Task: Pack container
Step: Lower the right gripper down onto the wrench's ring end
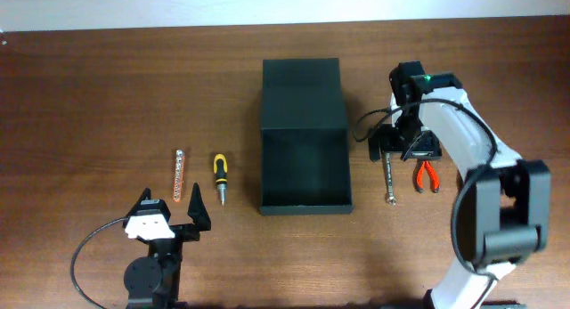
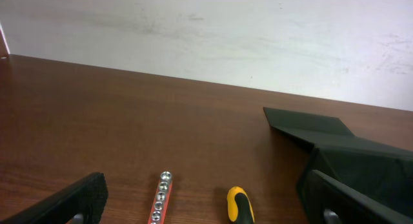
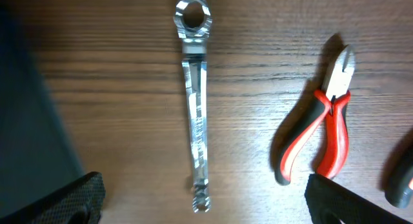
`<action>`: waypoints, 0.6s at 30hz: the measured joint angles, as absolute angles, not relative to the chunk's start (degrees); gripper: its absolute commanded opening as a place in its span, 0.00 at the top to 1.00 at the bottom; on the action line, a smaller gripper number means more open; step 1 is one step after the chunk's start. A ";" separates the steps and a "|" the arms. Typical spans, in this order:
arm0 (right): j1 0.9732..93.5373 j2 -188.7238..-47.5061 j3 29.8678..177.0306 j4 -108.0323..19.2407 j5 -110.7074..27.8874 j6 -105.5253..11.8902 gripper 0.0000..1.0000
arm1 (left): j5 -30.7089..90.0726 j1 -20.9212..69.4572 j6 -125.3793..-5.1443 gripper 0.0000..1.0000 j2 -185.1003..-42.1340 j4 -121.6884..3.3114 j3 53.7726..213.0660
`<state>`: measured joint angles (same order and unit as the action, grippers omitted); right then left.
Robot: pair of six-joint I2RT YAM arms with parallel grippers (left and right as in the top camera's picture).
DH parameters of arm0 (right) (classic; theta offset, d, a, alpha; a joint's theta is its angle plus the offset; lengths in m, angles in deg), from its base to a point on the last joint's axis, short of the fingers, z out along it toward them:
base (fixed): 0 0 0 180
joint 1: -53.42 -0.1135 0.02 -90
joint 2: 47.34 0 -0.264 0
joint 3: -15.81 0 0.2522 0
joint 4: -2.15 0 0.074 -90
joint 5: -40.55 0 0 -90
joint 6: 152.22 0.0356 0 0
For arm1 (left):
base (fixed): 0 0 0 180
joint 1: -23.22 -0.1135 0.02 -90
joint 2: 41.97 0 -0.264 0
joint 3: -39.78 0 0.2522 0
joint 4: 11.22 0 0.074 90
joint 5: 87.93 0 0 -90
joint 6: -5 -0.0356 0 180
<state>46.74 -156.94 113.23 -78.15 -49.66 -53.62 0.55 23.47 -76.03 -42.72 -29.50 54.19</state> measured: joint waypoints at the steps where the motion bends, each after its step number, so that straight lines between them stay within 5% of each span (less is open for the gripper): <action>1: 46.13 -155.30 112.62 -77.35 -49.66 -53.40 0.01 | 0.55 23.47 -76.03 0.01 -42.72 -29.50 54.19; 18: 45.39 -146.12 101.54 -61.61 -53.29 -51.69 0.01 | 0.55 23.47 -76.03 0.01 -42.72 -29.50 54.19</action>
<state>45.39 -146.12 101.54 -61.61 -53.29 -51.69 0.55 23.47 -76.03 -42.72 -29.50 54.19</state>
